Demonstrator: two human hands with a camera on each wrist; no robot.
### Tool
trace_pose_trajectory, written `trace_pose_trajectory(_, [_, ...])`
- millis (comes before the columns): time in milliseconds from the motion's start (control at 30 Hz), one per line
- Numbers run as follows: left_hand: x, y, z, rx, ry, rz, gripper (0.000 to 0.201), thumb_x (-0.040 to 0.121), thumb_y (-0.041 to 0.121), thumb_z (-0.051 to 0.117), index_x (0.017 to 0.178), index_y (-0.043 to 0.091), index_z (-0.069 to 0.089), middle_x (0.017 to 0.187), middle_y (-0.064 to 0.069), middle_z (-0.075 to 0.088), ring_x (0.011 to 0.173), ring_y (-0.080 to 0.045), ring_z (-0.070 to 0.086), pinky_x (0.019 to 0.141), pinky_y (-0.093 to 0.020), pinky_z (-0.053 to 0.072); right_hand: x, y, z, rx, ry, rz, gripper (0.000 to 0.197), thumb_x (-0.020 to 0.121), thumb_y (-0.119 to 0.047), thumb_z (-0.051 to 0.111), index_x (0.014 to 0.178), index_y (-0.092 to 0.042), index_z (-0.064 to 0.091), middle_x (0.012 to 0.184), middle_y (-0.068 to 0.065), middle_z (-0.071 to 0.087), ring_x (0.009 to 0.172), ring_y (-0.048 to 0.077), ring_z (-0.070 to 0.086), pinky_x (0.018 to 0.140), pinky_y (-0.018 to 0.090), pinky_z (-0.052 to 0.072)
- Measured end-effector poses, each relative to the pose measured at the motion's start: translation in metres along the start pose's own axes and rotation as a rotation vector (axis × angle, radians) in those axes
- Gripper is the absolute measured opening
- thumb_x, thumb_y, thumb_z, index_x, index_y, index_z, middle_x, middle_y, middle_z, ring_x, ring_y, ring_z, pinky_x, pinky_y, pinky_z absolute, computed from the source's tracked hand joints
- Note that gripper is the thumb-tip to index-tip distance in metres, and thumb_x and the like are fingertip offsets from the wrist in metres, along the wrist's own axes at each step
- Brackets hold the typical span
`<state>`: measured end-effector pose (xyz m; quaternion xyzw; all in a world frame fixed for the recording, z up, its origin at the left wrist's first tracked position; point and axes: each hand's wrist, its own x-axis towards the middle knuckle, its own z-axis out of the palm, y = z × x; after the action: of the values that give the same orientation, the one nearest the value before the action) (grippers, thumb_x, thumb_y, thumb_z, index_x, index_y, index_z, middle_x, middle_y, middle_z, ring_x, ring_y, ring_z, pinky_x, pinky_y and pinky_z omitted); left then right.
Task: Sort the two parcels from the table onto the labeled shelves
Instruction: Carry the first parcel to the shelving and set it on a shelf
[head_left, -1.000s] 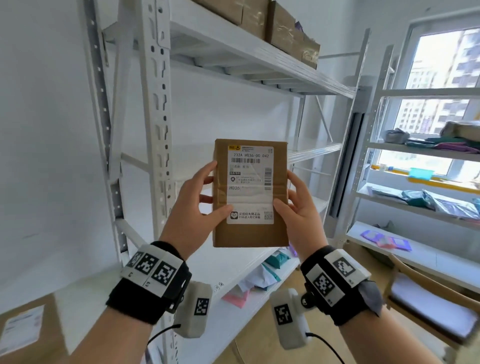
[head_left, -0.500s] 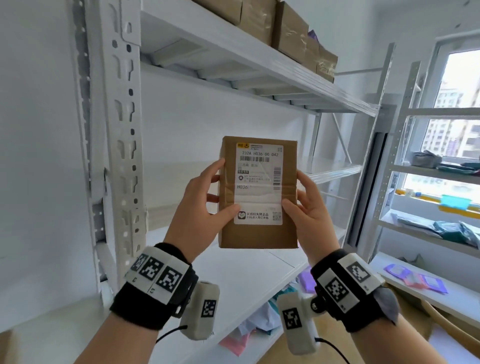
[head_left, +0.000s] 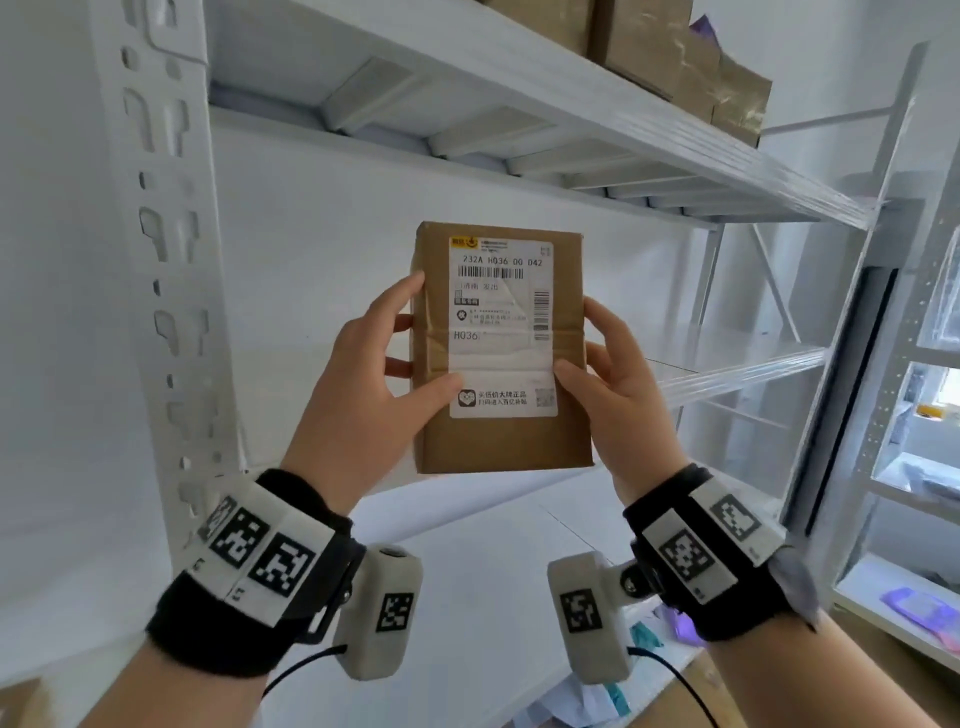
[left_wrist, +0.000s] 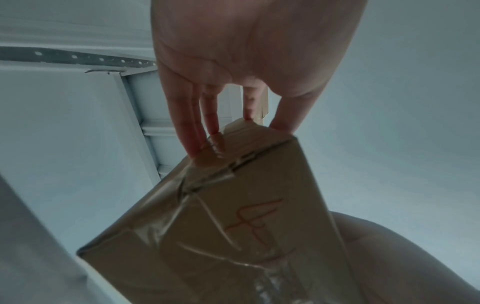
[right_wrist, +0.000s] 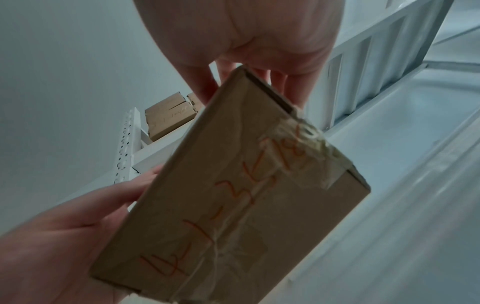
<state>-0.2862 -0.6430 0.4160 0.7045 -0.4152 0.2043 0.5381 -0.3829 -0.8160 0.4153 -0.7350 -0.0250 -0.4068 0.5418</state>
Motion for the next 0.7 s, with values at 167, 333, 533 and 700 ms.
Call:
trace_pose_trajectory(167, [0.019, 0.013, -0.015, 0.099, 0.078, -0.061, 0.073, 0.078, 0.029, 0.068, 0.136, 0.046, 0.026, 0.13, 0.003, 0.047, 0.093, -0.003, 0.057, 0.077, -0.022, 0.049, 0.038, -0.003, 0.011, 0.026, -0.092, -0.017, 0.046, 0.091, -0.007, 0.048, 0.118, -0.044, 0.045, 0.114, 0.007, 0.067, 0.102, 0.023, 0.066, 0.085, 0.045, 0.057])
trace_pose_trajectory(333, [0.038, 0.021, -0.02, 0.142, 0.123, -0.162, 0.074, 0.077, 0.028, 0.069, 0.135, 0.048, 0.027, 0.129, 0.002, 0.047, 0.092, -0.012, 0.064, 0.085, -0.042, 0.054, 0.071, -0.003, 0.016, 0.064, -0.205, 0.023, 0.046, 0.091, -0.01, 0.047, 0.13, -0.034, 0.044, 0.113, 0.005, 0.067, 0.104, 0.02, 0.064, 0.082, 0.038, 0.055])
trace_pose_trajectory(533, [0.062, 0.024, -0.011, 0.144, 0.13, -0.339, 0.073, 0.079, 0.022, 0.068, 0.138, 0.041, 0.027, 0.128, -0.004, 0.049, 0.107, -0.021, 0.055, 0.079, -0.042, 0.056, 0.103, 0.003, 0.018, 0.032, -0.286, 0.118, 0.045, 0.093, -0.014, 0.046, 0.134, -0.031, 0.043, 0.103, 0.002, 0.07, 0.088, 0.018, 0.067, 0.07, 0.033, 0.054])
trace_pose_trajectory(700, [0.083, 0.017, 0.002, 0.119, 0.111, -0.457, 0.072, 0.081, 0.017, 0.065, 0.14, 0.035, 0.027, 0.113, -0.003, 0.057, 0.092, -0.02, 0.063, 0.071, -0.039, 0.058, 0.128, 0.016, 0.021, -0.025, -0.307, 0.208, 0.045, 0.092, -0.014, 0.047, 0.134, -0.03, 0.044, 0.121, 0.007, 0.065, 0.102, 0.027, 0.064, 0.09, 0.046, 0.054])
